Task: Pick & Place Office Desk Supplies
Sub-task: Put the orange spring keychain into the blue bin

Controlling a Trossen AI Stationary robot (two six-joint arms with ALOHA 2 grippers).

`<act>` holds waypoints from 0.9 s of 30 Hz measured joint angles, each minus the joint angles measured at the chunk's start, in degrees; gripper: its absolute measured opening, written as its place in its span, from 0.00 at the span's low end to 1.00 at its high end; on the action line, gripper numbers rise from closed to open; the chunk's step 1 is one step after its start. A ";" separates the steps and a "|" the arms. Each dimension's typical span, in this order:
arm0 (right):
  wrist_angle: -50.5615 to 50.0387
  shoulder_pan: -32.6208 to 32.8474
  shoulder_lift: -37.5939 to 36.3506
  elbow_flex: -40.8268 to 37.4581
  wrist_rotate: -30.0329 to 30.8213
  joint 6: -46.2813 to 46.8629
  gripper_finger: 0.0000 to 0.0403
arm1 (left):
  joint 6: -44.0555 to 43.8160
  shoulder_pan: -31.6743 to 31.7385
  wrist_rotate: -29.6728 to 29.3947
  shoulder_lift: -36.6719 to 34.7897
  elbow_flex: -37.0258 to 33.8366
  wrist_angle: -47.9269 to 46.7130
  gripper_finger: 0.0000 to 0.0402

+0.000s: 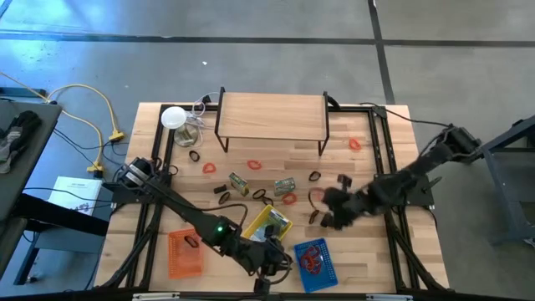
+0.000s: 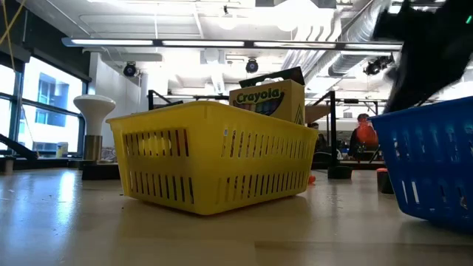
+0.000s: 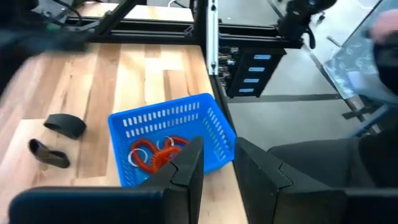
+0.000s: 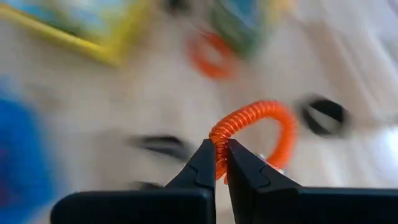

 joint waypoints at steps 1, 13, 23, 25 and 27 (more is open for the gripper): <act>0.98 2.67 -0.02 1.34 0.35 0.73 0.02 | 0.01 0.26 0.00 0.00 0.00 0.00 0.21; 29.79 26.36 6.18 3.87 4.02 -0.02 0.02 | 0.00 1.36 0.00 0.00 0.00 -1.37 0.21; 40.85 22.07 21.05 3.83 -3.26 2.90 0.06 | -0.29 1.36 0.00 0.00 0.00 -1.25 0.21; 40.34 20.59 21.41 3.83 -5.98 5.07 0.10 | -0.31 1.34 0.00 0.00 0.00 -1.24 0.21; 40.21 19.45 21.37 3.84 -7.70 6.68 0.15 | -0.33 1.34 0.00 0.00 0.00 -1.20 0.21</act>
